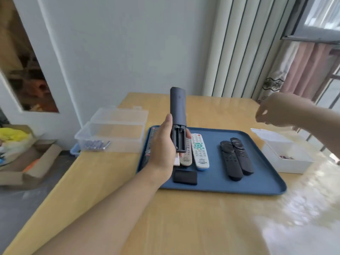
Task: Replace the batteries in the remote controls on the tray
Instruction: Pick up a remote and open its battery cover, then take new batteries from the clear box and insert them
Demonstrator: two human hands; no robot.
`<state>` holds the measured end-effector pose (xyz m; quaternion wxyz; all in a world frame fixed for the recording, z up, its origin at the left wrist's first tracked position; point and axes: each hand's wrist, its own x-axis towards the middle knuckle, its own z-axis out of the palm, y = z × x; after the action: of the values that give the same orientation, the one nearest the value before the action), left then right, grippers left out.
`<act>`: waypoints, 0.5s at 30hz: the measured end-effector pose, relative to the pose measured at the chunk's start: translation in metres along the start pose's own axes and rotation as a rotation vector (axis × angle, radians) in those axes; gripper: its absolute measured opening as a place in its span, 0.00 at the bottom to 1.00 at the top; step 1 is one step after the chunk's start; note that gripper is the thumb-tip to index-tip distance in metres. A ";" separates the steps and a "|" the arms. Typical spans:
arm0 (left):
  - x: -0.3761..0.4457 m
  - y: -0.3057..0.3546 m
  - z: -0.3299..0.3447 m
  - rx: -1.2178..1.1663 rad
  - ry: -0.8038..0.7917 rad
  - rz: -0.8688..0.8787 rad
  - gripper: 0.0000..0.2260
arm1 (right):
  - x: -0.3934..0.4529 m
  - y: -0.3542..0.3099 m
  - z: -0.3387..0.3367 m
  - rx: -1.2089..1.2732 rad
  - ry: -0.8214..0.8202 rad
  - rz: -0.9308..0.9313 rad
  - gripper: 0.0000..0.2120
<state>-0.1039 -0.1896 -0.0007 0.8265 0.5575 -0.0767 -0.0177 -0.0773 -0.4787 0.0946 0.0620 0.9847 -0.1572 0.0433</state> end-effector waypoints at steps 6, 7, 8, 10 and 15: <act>0.013 0.027 -0.055 0.003 0.115 0.112 0.26 | -0.034 -0.140 0.005 0.586 0.087 -0.365 0.03; 0.019 0.033 -0.070 -0.003 0.159 0.141 0.24 | -0.032 -0.164 0.010 0.630 0.075 -0.435 0.04; 0.025 0.041 -0.081 -0.002 0.196 0.171 0.23 | -0.030 -0.185 0.014 0.657 0.077 -0.492 0.06; 0.036 0.053 -0.106 0.032 0.284 0.219 0.21 | -0.030 -0.225 0.015 0.692 0.080 -0.597 0.07; 0.052 0.068 -0.162 -0.022 0.517 0.276 0.23 | -0.023 -0.318 0.026 0.556 -0.054 -0.862 0.10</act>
<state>-0.0321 -0.0207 0.0082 0.8193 0.5187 0.0615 0.2365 0.0028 -0.1751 0.0322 -0.1941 0.9401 0.2788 0.0286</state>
